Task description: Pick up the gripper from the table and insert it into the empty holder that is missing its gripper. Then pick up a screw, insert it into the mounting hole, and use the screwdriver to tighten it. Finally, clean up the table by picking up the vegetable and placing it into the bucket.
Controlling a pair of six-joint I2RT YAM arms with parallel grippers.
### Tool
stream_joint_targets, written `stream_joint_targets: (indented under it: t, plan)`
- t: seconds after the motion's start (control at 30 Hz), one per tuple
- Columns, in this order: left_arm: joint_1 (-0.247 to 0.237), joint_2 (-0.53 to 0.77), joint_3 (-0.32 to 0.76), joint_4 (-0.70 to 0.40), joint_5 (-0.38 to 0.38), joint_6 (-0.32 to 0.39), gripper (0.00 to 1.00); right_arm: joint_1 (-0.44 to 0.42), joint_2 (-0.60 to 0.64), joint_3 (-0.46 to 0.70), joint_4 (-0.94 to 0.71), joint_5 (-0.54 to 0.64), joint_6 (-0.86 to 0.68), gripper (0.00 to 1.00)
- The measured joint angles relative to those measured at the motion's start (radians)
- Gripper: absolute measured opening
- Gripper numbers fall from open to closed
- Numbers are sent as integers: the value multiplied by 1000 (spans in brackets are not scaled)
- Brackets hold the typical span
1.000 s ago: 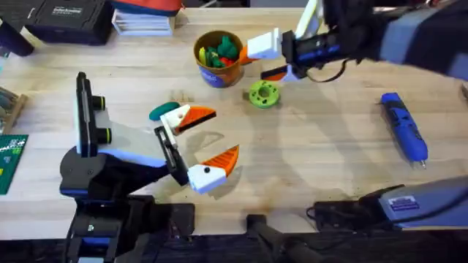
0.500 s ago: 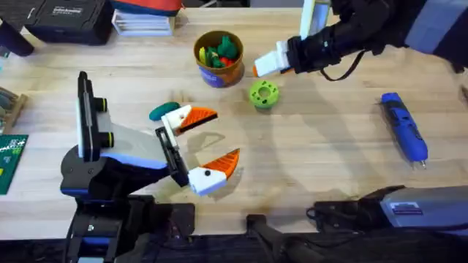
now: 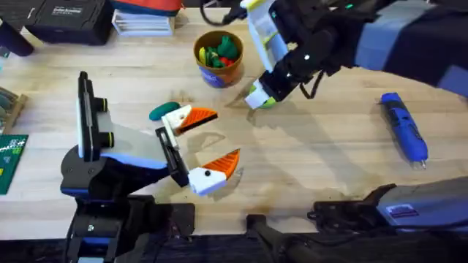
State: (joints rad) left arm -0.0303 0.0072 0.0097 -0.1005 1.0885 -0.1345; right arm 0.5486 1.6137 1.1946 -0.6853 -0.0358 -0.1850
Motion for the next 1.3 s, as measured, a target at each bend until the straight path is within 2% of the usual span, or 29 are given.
stream_joint_targets:
  t: [0.43, 0.93, 1.13, 1.2, 1.3]
  plan:
    - [0, 0, 0, 0, 0, 0, 986, 1, 101, 0, -25, 47, -2, 536]
    - [0, 0, 0, 0, 0, 0, 986, 12, 130, 0, -1, 50, -2, 255]
    - [0, 0, 0, 0, 0, 0, 986, 12, 136, 0, -1, 65, -2, 112]
    - [0, 0, 0, 0, 0, 0, 986, 12, 136, 1, 0, 67, -3, 25]
    - [0, 0, 0, 0, 0, 0, 986, 12, 136, 2, 2, 66, 1, 7]
